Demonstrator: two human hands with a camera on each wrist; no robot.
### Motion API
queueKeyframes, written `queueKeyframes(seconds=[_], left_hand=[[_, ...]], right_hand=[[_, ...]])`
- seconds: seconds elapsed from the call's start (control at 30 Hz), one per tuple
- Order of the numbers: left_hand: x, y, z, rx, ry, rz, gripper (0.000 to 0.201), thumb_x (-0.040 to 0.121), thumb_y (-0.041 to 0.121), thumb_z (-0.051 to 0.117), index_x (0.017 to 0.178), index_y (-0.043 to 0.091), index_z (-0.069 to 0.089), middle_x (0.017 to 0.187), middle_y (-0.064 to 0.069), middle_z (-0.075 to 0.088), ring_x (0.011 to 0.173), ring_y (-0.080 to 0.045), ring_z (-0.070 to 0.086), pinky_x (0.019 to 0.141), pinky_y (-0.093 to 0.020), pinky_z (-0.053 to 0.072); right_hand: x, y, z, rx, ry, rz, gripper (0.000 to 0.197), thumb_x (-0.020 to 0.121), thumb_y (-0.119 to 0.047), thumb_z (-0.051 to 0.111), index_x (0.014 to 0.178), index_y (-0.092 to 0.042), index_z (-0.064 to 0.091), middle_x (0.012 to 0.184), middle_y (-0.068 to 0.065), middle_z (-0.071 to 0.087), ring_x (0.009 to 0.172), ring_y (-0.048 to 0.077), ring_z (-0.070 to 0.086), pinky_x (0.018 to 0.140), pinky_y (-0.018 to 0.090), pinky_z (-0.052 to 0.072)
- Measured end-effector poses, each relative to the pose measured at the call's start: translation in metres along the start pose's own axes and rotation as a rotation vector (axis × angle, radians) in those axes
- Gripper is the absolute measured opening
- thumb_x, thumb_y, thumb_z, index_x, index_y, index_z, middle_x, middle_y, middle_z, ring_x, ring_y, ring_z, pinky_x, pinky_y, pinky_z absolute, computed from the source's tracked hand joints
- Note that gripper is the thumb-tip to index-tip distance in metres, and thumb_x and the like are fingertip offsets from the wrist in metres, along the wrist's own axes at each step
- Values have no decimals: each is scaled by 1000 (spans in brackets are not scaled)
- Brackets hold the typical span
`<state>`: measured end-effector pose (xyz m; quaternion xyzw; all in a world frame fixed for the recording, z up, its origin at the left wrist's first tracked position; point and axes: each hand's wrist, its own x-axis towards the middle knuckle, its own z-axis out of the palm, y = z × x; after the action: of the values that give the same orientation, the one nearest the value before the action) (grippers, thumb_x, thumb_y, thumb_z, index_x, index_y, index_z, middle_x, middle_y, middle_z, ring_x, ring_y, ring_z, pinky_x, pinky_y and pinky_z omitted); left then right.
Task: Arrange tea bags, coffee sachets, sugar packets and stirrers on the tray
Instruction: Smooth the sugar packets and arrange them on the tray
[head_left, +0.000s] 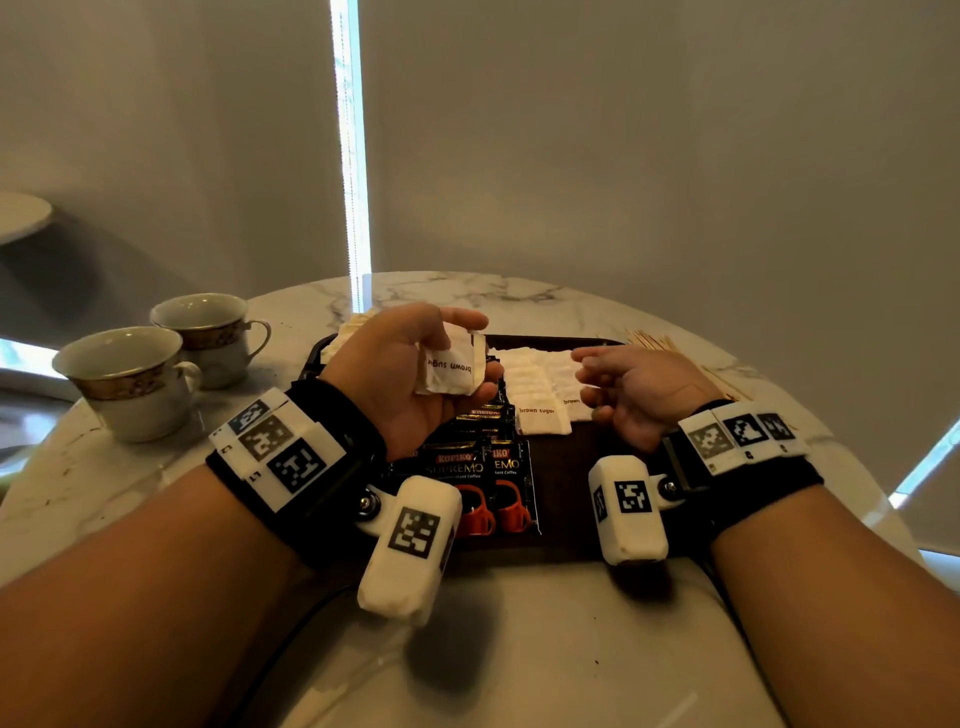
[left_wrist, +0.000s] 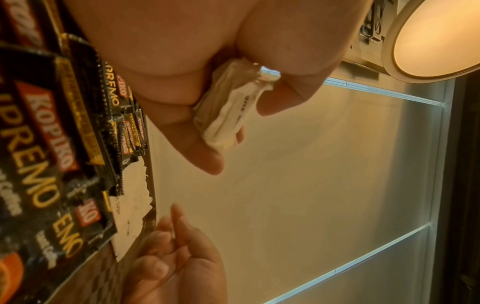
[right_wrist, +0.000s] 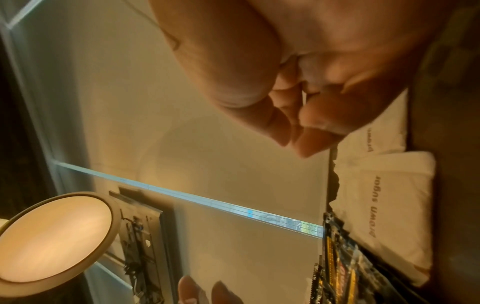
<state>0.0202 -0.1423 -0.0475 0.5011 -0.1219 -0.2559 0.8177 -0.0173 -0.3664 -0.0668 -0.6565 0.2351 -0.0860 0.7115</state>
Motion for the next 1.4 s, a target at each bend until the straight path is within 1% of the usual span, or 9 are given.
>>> queueKeyframes(seconds=[0.17, 0.3, 0.4, 0.5, 0.7, 0.93, 1.1, 1.27, 1.4], left_hand=[[-1, -2, 3, -27, -35, -6, 38, 93, -3, 40, 121, 6, 65, 126, -26, 56, 96, -40, 72, 76, -44, 62], [2, -4, 1, 5, -20, 10, 38, 92, -3, 54, 128, 4, 62, 122, -23, 65, 99, -40, 70, 74, -44, 62], [0, -3, 1, 12, -50, 27, 40, 82, 2, 65, 122, 6, 61, 103, -17, 75, 88, -31, 74, 67, -36, 62], [-1, -2, 3, 21, -62, 54, 48, 69, 10, 70, 116, 9, 62, 92, -13, 75, 77, -24, 74, 59, -30, 61], [0, -5, 3, 37, -59, 58, 46, 68, 12, 72, 112, 10, 59, 105, -17, 70, 79, -24, 73, 55, -29, 58], [1, -4, 0, 16, -79, 38, 20, 93, -7, 53, 100, 11, 54, 117, -22, 65, 85, -32, 75, 58, -34, 62], [2, -4, -1, 47, -57, 52, 28, 91, -11, 49, 100, 12, 61, 114, -20, 69, 88, -35, 74, 53, -33, 58], [3, -4, 1, 95, -36, 29, 30, 91, -11, 47, 105, 10, 62, 110, -21, 70, 77, -27, 70, 52, -29, 54], [3, -4, -1, 97, -4, 9, 27, 89, -7, 45, 91, 14, 63, 98, -13, 64, 64, -21, 67, 44, -26, 45]], right_hand=[[-21, -7, 13, 118, -163, -120, 22, 92, -21, 63, 109, -7, 66, 80, 4, 62, 58, 12, 55, 43, 20, 37], [-37, -8, 27, 87, -337, -184, 45, 75, -28, 70, 112, -4, 62, 78, 5, 64, 58, 14, 56, 46, 22, 39], [-43, -6, 34, 64, -396, -216, 48, 74, -26, 71, 113, 0, 61, 78, 5, 68, 59, 15, 57, 51, 24, 39], [-44, -5, 37, 37, -364, -231, 40, 71, -20, 73, 105, -3, 63, 79, 5, 71, 58, 15, 57, 50, 25, 40], [-45, -6, 39, 41, -295, -241, 9, 87, -6, 67, 94, -5, 61, 71, 3, 69, 55, 15, 58, 47, 25, 38], [-42, -7, 36, 87, -277, -225, 16, 90, -5, 63, 105, -3, 58, 70, 3, 69, 55, 13, 61, 46, 23, 41], [-41, -6, 37, 88, -275, -228, 17, 93, -3, 60, 109, 1, 62, 73, 5, 72, 59, 12, 62, 49, 22, 46], [-38, -6, 36, 130, -225, -245, 22, 94, 1, 55, 115, 5, 62, 76, 9, 73, 59, 13, 63, 52, 25, 46], [-33, -8, 36, 236, -156, -252, 23, 95, 5, 48, 106, 1, 67, 80, 12, 73, 69, 22, 70, 63, 36, 58]])
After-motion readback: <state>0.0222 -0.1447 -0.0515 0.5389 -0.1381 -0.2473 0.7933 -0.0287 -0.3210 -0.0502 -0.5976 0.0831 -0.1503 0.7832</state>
